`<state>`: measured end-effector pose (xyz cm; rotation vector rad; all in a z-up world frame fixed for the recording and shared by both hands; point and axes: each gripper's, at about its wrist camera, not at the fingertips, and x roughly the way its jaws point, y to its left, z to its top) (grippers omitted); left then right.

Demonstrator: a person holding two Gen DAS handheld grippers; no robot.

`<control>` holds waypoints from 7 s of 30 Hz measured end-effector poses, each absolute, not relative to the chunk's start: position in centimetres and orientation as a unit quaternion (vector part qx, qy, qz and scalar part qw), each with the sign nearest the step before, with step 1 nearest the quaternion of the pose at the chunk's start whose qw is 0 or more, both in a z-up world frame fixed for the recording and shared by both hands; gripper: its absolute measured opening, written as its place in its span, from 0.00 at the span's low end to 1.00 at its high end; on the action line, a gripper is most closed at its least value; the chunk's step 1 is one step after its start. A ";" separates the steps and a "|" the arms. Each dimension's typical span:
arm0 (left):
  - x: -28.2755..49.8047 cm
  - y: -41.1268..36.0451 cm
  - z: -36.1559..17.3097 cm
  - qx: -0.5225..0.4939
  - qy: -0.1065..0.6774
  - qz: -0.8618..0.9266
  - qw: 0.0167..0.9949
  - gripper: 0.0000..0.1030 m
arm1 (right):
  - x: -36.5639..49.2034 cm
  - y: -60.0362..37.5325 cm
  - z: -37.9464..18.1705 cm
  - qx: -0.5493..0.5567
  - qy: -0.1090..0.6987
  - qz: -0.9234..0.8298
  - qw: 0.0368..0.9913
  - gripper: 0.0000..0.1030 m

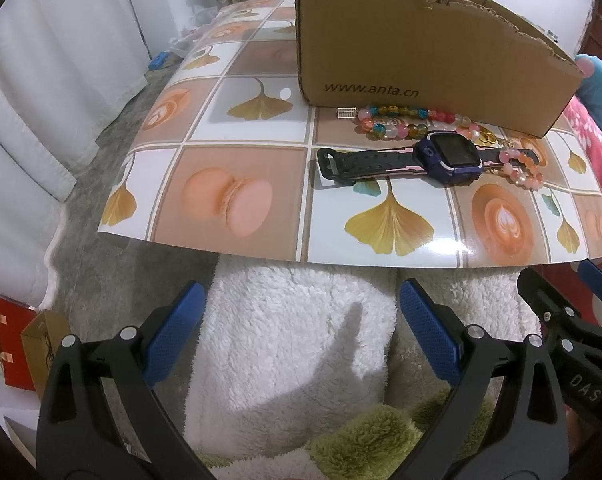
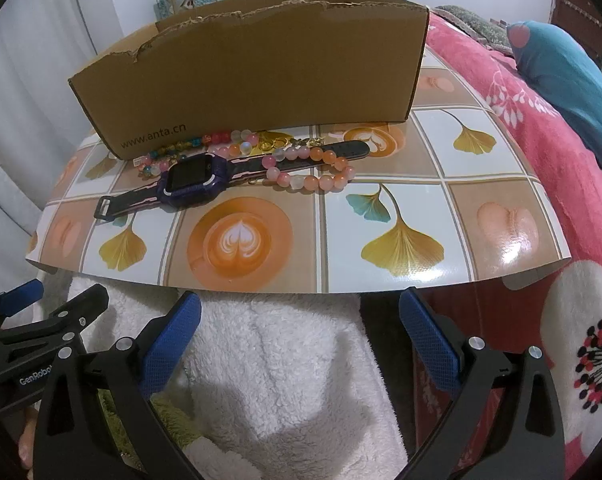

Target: Organize jewelry

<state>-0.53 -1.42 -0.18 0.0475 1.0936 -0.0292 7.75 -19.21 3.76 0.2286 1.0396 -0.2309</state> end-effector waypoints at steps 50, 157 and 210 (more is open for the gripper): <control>-0.4 -1.1 -0.2 0.024 0.518 -0.015 0.855 0.92 | 7.8 -19.0 3.8 0.110 0.498 -0.108 0.853 0.94; 5.9 -4.5 -0.5 0.211 0.423 -0.311 0.825 0.31 | 13.0 -26.6 4.2 -0.047 0.530 -0.055 0.845 0.10; 9.5 -5.2 0.0 0.299 0.411 -0.402 0.761 0.31 | 19.5 -17.4 3.9 -0.204 0.550 0.345 0.733 0.40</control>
